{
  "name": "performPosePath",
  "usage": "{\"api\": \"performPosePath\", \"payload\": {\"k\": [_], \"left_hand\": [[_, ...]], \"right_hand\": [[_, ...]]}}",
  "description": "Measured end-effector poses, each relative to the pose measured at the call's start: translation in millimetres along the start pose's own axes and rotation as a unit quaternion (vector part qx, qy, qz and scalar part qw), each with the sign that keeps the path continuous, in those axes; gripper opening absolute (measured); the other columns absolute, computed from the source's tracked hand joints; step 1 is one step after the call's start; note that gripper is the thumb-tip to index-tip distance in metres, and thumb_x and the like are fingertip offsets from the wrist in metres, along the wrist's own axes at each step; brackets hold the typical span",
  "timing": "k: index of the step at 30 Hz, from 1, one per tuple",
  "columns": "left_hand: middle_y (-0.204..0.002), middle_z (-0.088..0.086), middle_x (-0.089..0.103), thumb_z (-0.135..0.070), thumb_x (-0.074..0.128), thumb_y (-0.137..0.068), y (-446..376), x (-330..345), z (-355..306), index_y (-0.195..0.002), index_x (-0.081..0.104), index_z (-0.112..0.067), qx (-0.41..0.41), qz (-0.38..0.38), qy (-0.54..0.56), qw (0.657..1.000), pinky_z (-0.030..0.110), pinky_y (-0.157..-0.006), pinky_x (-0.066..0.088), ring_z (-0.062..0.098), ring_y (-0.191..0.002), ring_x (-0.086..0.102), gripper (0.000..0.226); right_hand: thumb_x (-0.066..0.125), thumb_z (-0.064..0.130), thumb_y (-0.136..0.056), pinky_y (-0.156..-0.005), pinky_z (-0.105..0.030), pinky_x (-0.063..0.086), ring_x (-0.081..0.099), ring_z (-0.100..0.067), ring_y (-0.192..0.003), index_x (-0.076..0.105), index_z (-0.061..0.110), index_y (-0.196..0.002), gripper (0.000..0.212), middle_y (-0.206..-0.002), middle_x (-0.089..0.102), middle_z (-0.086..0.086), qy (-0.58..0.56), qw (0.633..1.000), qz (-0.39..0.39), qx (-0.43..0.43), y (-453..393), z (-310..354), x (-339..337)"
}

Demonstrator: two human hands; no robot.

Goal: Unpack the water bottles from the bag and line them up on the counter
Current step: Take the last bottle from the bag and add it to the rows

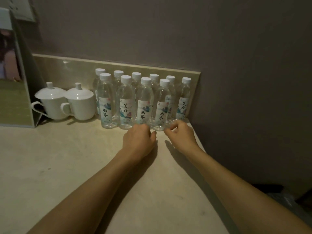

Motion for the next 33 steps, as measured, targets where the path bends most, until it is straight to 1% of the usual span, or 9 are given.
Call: {"api": "performPosePath", "payload": {"k": [2,4,7,10,13,19,23,28,33], "left_hand": [[-0.078,0.003,0.067,-0.038,0.053,-0.094,5,-2,-11,-0.087,0.069,-0.015,0.007,0.006,0.005,1.0,0.04,-0.072,0.058,0.021,-0.073,0.063,0.029],[-0.077,0.001,0.067,-0.038,0.053,-0.095,9,-5,-23,-0.086,0.069,-0.015,0.013,0.009,0.005,1.0,0.037,-0.07,0.058,0.019,-0.071,0.063,0.029],[-0.078,-0.001,0.067,-0.036,0.054,-0.096,15,-8,-47,-0.083,0.068,-0.015,0.025,0.005,0.01,1.0,0.034,-0.065,0.058,0.016,-0.069,0.064,0.029],[-0.07,0.0,0.065,-0.036,0.049,-0.098,29,-3,-85,-0.076,0.066,-0.017,0.027,-0.002,0.03,0.999,0.037,-0.064,0.059,0.016,-0.064,0.063,0.033],[-0.067,0.003,0.064,-0.038,0.043,-0.098,47,5,-130,-0.07,0.063,-0.019,0.018,-0.022,0.048,0.998,0.041,-0.066,0.059,0.022,-0.064,0.063,0.04],[-0.084,0.011,0.069,-0.04,0.039,-0.097,90,40,-244,-0.076,0.062,-0.015,0.021,-0.02,0.07,0.997,0.041,-0.076,0.054,0.034,-0.083,0.065,0.041],[-0.088,0.008,0.072,-0.043,0.039,-0.094,118,87,-324,-0.081,0.065,-0.016,0.032,0.032,0.086,0.995,0.043,-0.082,0.056,0.033,-0.086,0.067,0.039],[-0.086,0.008,0.071,-0.04,0.04,-0.094,143,163,-417,-0.083,0.066,-0.017,0.066,0.108,0.114,0.985,0.045,-0.079,0.058,0.031,-0.081,0.069,0.037],[-0.086,0.009,0.07,-0.039,0.041,-0.094,165,271,-482,-0.083,0.065,-0.015,0.096,0.204,0.111,0.968,0.045,-0.078,0.059,0.032,-0.081,0.068,0.035]], "right_hand": [[0.059,0.028,-0.09,-0.056,-0.023,0.041,0.056,-0.008,-0.073,0.06,0.017,-0.09,0.01,-0.082,0.06,0.005,0.018,1.0,-0.006,-0.009,3,-4,-11],[0.06,0.028,-0.087,-0.067,-0.03,0.05,0.062,-0.018,-0.078,0.063,0.017,-0.081,0.013,-0.077,0.063,0.003,0.012,1.0,-0.014,-0.008,6,-9,-23],[0.061,0.03,-0.085,-0.07,-0.032,0.05,0.063,-0.019,-0.076,0.062,0.021,-0.072,0.016,-0.073,0.063,0.002,-0.007,1.0,-0.009,-0.009,14,-21,-43],[0.061,0.031,-0.087,-0.068,-0.031,0.051,0.064,-0.018,-0.075,0.061,0.023,-0.075,0.015,-0.074,0.063,0.001,-0.016,1.0,0.0,-0.022,26,-37,-70],[0.061,0.03,-0.09,-0.059,-0.026,0.044,0.058,-0.013,-0.066,0.059,0.021,-0.08,0.014,-0.067,0.06,0.003,-0.014,0.998,-0.03,-0.05,41,-55,-115],[0.059,0.035,-0.089,-0.067,-0.027,0.04,0.059,-0.018,-0.078,0.057,0.024,-0.084,0.012,-0.067,0.057,0.008,-0.019,0.991,-0.117,-0.068,77,-125,-225],[0.059,0.033,-0.09,-0.065,-0.024,0.038,0.057,-0.014,-0.074,0.057,0.023,-0.084,0.012,-0.067,0.056,0.01,-0.04,0.989,-0.137,-0.045,102,-191,-284],[0.057,0.029,-0.093,-0.052,-0.02,0.035,0.052,-0.007,-0.063,0.057,0.022,-0.082,0.013,-0.066,0.056,0.009,-0.043,0.987,-0.158,0.011,117,-284,-344],[0.056,0.023,-0.092,-0.058,-0.027,0.039,0.058,-0.018,-0.068,0.055,0.022,-0.076,0.016,-0.065,0.059,0.006,-0.041,0.979,-0.169,0.11,122,-402,-383]]}}
Point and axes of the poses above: each hand's wrist, its own y-axis away from the middle knuckle, its own x-axis out of the palm, z = x × y, the point moved 10 cm from there along -y, towards the middle knuckle
